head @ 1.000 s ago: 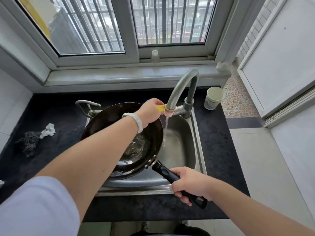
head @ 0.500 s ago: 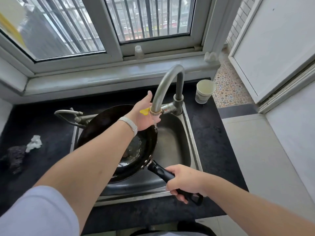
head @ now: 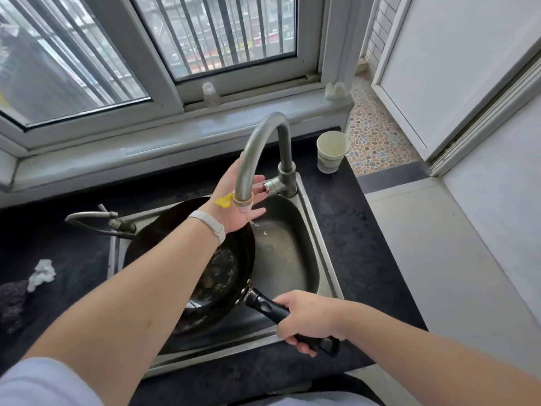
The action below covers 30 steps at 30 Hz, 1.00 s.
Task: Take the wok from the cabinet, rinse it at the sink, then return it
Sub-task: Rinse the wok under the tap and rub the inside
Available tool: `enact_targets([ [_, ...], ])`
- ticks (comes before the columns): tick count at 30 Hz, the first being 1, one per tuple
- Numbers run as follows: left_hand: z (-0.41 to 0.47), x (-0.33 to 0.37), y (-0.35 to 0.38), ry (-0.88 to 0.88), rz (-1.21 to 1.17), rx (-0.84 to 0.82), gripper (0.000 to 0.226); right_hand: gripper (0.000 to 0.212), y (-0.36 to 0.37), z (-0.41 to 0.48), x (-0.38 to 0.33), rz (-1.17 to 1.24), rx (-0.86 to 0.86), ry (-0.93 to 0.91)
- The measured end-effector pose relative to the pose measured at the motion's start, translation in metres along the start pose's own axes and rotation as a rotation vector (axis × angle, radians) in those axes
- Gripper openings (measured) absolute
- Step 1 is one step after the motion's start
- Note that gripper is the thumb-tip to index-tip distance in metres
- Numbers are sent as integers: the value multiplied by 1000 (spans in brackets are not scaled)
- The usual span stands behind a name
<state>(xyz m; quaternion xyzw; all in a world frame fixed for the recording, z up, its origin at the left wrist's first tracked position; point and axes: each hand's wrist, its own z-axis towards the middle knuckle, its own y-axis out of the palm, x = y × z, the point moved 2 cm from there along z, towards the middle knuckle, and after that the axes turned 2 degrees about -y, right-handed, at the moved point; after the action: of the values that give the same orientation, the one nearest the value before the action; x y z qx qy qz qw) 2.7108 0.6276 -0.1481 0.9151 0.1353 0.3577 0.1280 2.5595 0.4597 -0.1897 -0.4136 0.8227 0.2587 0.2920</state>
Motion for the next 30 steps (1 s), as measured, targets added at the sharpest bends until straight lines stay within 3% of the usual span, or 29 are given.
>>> enact_targets([
  [6, 5, 0, -2, 5, -8, 15, 71, 17, 2, 1, 0, -5, -6, 6],
  [13, -16, -17, -13, 56, 91, 95, 50, 17, 6, -6, -2, 27, 17, 0],
  [18, -53, -50, -33, 30, 116, 198, 54, 17, 10, -17, -9, 24, 30, -6],
  [25, -135, -97, -54, 90, -85, 294, 28, 20, 26, -26, -15, -33, 109, -19],
  [30, -154, -149, -64, 2, -52, 390, 18, 19, 44, -29, -20, -113, 204, -45],
])
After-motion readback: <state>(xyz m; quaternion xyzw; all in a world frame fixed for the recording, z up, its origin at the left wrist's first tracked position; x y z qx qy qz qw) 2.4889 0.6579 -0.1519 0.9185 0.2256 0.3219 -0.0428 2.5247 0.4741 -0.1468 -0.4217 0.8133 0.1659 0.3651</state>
